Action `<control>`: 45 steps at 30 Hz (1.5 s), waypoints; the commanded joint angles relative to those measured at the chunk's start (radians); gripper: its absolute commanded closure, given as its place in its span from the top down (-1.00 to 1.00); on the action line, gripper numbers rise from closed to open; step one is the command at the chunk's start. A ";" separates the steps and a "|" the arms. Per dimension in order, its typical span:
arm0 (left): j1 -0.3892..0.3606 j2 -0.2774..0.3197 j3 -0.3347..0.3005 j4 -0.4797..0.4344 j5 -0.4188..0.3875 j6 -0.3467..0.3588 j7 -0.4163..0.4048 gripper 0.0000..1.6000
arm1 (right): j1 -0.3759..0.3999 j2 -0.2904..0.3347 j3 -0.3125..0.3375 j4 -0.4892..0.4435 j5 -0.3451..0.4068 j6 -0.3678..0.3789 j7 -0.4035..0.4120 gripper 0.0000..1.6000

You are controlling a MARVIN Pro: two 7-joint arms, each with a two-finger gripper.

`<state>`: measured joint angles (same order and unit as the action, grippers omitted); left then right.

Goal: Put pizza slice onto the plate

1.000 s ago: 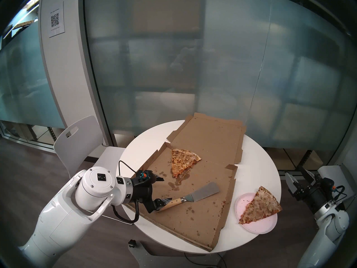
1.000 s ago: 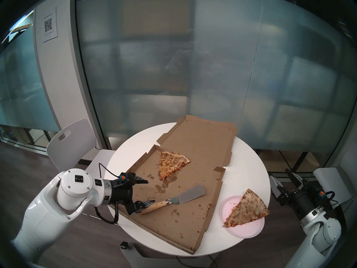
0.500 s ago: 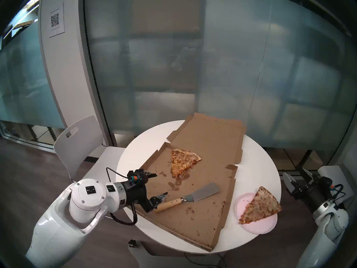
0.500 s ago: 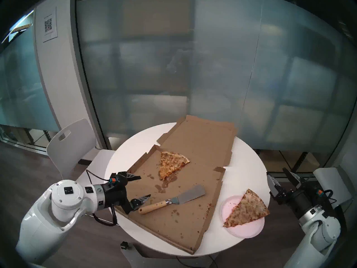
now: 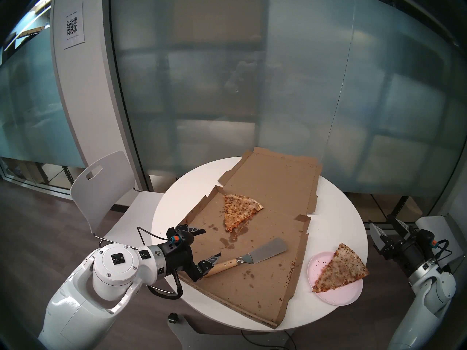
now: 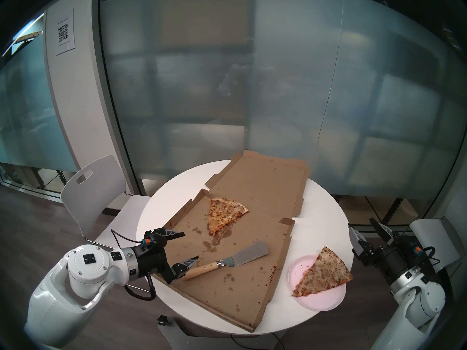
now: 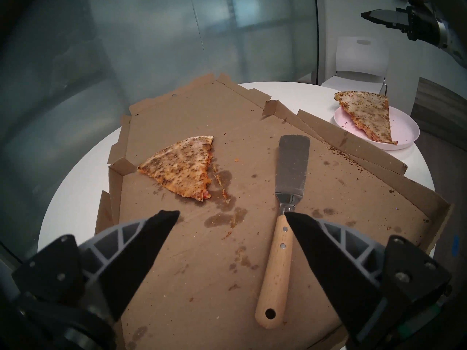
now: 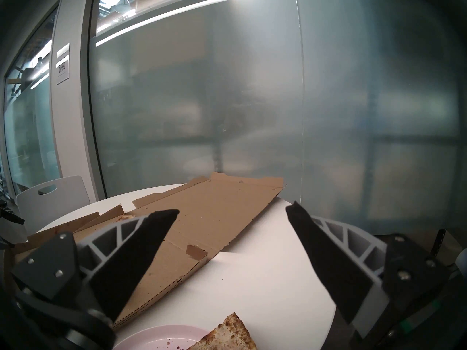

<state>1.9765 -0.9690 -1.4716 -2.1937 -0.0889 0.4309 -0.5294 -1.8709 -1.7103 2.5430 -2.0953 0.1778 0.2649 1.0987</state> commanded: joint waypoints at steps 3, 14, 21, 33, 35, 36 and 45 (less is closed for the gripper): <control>-0.004 -0.002 -0.001 -0.016 -0.005 -0.012 -0.002 1.00 | -0.002 -0.002 -0.002 -0.021 0.015 -0.004 0.002 1.00; -0.003 -0.001 -0.001 -0.016 -0.006 -0.013 -0.001 1.00 | -0.003 -0.002 -0.003 -0.021 0.016 -0.004 0.000 1.00; -0.004 -0.001 -0.001 -0.016 -0.006 -0.013 0.000 1.00 | -0.003 -0.002 -0.003 -0.021 0.016 -0.004 0.001 1.00; -0.004 -0.001 -0.001 -0.016 -0.006 -0.013 -0.001 1.00 | -0.003 -0.002 -0.003 -0.021 0.016 -0.004 0.001 1.00; -0.004 -0.001 -0.001 -0.016 -0.006 -0.013 -0.001 1.00 | -0.003 -0.002 -0.003 -0.021 0.016 -0.004 0.001 1.00; -0.004 -0.001 -0.001 -0.016 -0.006 -0.013 -0.001 1.00 | -0.003 -0.002 -0.003 -0.021 0.016 -0.004 0.001 1.00; -0.004 -0.001 -0.001 -0.016 -0.006 -0.013 -0.001 1.00 | -0.003 -0.002 -0.003 -0.021 0.016 -0.004 0.001 1.00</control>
